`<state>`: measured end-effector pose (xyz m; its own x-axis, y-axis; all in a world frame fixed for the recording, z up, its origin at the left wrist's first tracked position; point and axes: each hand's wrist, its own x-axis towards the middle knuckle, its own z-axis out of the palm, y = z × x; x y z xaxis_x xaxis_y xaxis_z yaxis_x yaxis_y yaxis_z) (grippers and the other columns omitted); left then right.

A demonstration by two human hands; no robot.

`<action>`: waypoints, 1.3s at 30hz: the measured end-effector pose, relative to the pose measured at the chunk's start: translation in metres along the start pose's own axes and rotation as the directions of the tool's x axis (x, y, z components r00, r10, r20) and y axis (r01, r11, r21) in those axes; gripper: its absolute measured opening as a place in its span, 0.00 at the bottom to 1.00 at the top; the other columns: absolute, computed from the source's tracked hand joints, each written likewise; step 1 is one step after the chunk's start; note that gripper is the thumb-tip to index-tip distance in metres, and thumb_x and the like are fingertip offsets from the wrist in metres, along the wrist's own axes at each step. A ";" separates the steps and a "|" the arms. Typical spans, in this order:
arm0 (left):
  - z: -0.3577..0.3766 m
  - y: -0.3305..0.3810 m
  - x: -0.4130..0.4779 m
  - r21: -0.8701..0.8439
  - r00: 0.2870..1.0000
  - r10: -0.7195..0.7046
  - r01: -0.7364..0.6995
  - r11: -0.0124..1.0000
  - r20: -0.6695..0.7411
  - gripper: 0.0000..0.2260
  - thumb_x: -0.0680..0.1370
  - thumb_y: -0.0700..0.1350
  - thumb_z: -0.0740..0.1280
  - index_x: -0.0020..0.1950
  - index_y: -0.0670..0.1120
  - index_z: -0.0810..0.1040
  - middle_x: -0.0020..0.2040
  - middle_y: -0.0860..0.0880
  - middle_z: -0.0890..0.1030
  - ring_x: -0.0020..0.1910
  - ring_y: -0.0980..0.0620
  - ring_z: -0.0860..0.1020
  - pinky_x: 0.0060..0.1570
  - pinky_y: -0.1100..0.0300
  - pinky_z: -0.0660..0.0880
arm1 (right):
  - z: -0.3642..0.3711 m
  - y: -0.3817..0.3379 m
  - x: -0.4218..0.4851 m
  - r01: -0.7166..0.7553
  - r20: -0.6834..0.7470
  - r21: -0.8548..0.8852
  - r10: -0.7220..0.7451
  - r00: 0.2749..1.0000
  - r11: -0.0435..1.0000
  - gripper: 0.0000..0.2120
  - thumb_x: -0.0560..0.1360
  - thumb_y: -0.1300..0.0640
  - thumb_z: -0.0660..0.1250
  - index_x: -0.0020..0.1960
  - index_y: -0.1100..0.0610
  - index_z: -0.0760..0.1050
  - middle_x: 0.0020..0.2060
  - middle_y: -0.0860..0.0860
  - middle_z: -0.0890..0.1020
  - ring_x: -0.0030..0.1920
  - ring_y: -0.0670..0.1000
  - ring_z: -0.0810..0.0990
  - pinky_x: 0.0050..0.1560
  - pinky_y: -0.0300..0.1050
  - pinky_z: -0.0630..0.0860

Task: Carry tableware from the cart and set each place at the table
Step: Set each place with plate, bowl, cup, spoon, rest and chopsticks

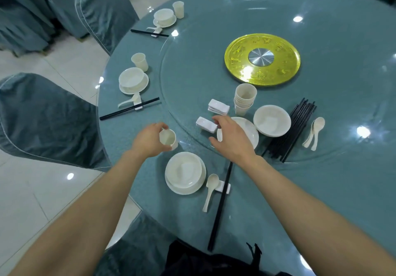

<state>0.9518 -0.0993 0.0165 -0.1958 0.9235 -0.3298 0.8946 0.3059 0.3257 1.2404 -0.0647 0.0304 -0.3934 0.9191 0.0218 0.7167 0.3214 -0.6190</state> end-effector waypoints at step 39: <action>-0.048 0.083 -0.073 0.110 0.978 0.209 -0.208 0.972 -0.002 0.37 0.76 0.62 0.76 0.81 0.55 0.68 0.81 0.51 0.70 0.77 0.46 0.69 0.76 0.49 0.68 | -0.050 0.005 -0.061 -0.078 0.041 -0.052 0.081 0.996 0.996 0.39 0.76 0.40 0.71 0.81 0.53 0.64 0.81 0.50 0.65 0.79 0.54 0.65 0.79 0.55 0.65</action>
<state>1.0207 -0.1304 0.1099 -0.0049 0.9676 -0.2525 0.9544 0.0800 0.2877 1.2964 -0.1074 0.0656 -0.3576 0.9319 -0.0604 0.7744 0.2598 -0.5768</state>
